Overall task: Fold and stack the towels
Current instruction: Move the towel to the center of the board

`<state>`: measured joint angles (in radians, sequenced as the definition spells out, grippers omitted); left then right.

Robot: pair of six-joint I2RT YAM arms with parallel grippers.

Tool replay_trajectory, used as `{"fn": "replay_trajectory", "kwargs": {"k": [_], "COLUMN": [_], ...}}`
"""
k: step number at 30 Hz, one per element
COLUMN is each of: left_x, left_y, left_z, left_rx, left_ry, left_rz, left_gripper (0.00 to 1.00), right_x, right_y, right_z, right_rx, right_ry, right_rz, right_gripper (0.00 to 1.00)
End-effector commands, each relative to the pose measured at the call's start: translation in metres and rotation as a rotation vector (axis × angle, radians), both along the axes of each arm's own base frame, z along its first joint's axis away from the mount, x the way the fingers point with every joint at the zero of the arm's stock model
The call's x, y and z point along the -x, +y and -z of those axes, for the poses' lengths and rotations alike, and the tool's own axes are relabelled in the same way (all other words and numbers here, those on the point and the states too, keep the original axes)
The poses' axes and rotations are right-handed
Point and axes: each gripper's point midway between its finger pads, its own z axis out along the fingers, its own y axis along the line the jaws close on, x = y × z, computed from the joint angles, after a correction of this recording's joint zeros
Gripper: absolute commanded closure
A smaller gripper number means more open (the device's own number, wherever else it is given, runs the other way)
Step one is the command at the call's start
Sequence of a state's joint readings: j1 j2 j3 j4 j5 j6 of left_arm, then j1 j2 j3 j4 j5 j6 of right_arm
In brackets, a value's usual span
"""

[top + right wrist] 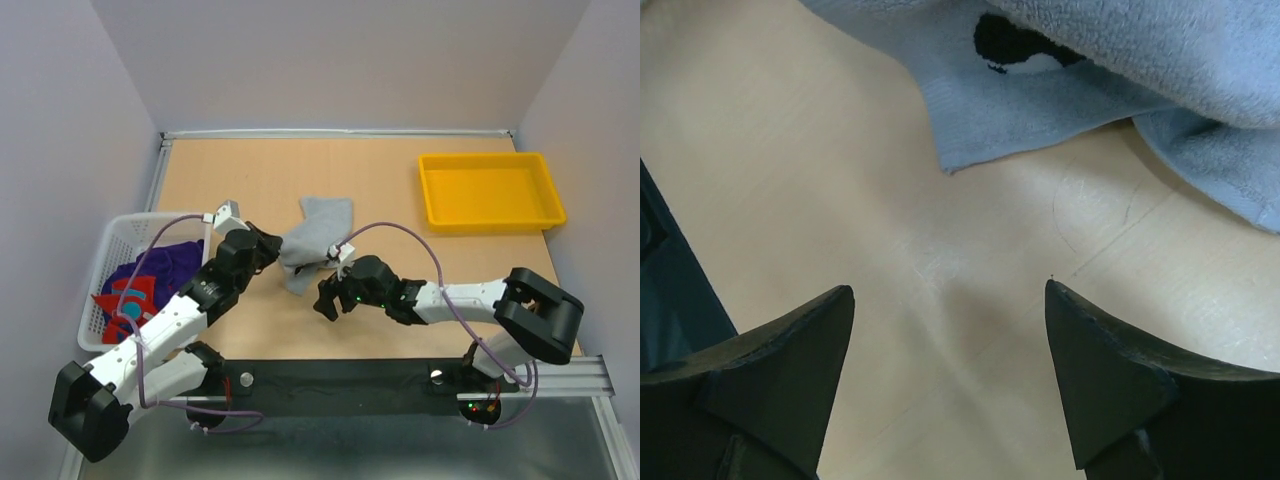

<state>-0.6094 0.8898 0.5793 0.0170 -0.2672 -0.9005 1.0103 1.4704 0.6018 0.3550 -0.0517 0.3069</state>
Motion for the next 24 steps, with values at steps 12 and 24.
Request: {"fn": "replay_trajectory", "kwargs": {"k": [12, 24], "left_x": [0.034, 0.032], "left_y": [0.093, 0.045], "left_z": [0.035, 0.009], "left_rx": [-0.232, -0.282], "left_ry": [0.057, 0.022], "left_rz": [-0.297, 0.028], "left_gripper": [0.36, 0.28], "right_x": [-0.066, -0.124], "right_y": [-0.012, -0.042], "right_z": [-0.031, 0.016], "right_rx": [0.034, 0.130], "right_ry": [-0.115, -0.005], "right_rz": [0.256, 0.388], "right_gripper": [0.41, 0.52]}}
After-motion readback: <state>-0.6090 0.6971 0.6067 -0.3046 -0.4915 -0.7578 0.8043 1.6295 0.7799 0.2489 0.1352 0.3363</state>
